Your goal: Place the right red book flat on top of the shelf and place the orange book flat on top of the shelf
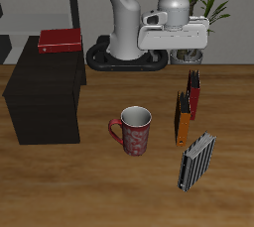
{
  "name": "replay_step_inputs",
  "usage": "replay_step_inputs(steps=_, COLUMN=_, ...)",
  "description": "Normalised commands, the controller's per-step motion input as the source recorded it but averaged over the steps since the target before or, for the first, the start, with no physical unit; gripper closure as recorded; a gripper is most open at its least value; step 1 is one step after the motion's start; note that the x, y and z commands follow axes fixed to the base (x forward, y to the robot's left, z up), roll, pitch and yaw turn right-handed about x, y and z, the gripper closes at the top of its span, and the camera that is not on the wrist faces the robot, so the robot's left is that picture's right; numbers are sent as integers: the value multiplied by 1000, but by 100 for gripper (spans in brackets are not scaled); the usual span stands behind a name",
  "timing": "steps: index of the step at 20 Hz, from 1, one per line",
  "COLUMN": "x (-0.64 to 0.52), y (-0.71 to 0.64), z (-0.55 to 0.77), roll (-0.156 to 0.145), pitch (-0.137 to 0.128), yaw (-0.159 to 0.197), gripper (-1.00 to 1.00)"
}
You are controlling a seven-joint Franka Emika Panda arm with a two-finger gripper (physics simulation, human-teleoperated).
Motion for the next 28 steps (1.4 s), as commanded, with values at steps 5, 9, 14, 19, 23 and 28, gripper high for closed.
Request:
replay_step_inputs(steps=5, x=239, y=-102, z=-118, roll=-8, pitch=2, yaw=-14, gripper=-100)
replay_step_inputs(steps=9, x=264, y=-86, z=-167, roll=-39, pitch=-3, yaw=20, gripper=-100)
replay_step_inputs(steps=14, x=161, y=100, z=-230, roll=-55, pitch=-4, yaw=0, gripper=-100)
replay_step_inputs(steps=19, x=176, y=87, z=-145, roll=-17, pitch=3, yaw=-3, gripper=-100)
replay_step_inputs(steps=23, x=158, y=162, z=-175, roll=-22, pitch=11, yaw=8, gripper=-100)
replay_step_inputs(steps=28, x=110, y=271, z=-184, roll=13, pitch=40, yaw=-10, gripper=-100)
